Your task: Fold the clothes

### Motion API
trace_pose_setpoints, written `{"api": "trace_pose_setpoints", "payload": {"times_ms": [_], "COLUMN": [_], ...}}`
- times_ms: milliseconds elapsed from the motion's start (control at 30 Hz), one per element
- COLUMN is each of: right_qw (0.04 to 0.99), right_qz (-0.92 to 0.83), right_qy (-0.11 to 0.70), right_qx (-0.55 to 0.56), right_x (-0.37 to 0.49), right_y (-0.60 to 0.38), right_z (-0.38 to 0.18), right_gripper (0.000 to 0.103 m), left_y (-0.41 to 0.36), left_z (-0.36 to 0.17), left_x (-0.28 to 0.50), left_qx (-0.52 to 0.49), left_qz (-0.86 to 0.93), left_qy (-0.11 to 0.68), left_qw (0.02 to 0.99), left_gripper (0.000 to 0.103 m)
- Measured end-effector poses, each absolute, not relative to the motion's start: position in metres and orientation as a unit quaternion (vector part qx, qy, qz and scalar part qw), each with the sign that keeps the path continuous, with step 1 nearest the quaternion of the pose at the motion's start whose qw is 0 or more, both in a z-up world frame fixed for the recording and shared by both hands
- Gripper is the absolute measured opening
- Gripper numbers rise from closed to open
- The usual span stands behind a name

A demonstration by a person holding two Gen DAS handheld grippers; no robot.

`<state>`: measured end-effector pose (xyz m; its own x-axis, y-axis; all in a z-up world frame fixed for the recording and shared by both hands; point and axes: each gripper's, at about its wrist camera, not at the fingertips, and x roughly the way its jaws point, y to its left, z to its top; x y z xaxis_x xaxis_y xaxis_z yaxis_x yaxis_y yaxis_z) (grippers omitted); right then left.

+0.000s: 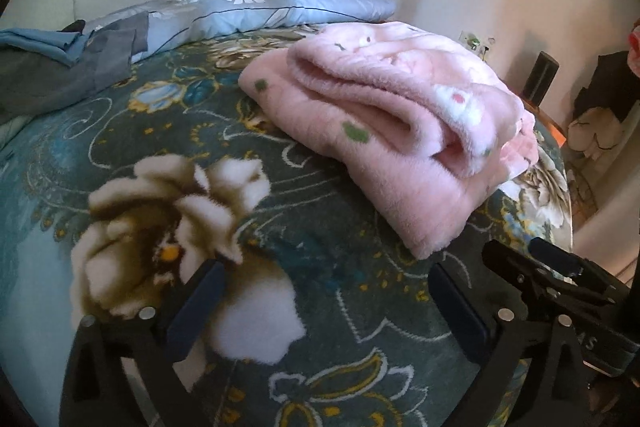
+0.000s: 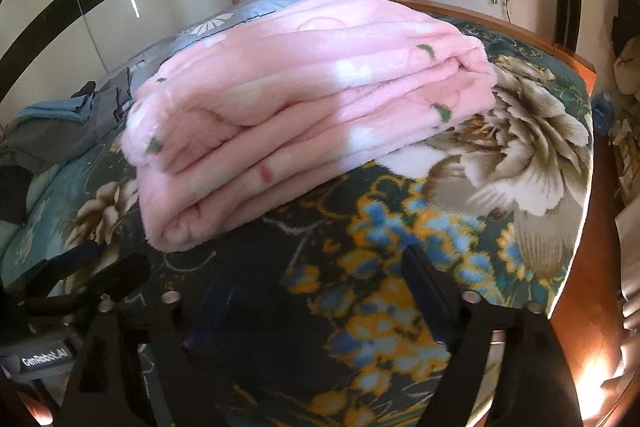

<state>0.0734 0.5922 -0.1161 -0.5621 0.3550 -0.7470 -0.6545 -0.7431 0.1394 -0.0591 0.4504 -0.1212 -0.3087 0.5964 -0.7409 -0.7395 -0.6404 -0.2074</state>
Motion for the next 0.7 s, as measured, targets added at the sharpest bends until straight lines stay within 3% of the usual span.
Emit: {"api": "trace_pose_setpoints", "payload": {"times_ms": [300, 433, 700], "right_qw": [0.309, 0.313, 0.327], "right_qz": [0.857, 0.856, 0.854], "right_qy": [0.204, 0.210, 0.207], "right_qx": [-0.359, -0.354, -0.349], "right_x": [0.076, 0.081, 0.091], "right_y": [0.581, 0.575, 0.560], "right_z": [-0.118, -0.116, -0.104], "right_gripper": [0.091, 0.102, 0.102], "left_y": [0.434, 0.427, 0.417], "left_z": [-0.116, -0.111, -0.092], "left_x": [-0.060, -0.056, -0.045], "left_qx": [-0.406, -0.403, -0.375], "left_qz": [0.817, 0.824, 0.838], "left_qy": [0.068, 0.065, 0.092], "left_qw": [0.403, 0.393, 0.386], "left_gripper": [0.103, 0.103, 0.103]}}
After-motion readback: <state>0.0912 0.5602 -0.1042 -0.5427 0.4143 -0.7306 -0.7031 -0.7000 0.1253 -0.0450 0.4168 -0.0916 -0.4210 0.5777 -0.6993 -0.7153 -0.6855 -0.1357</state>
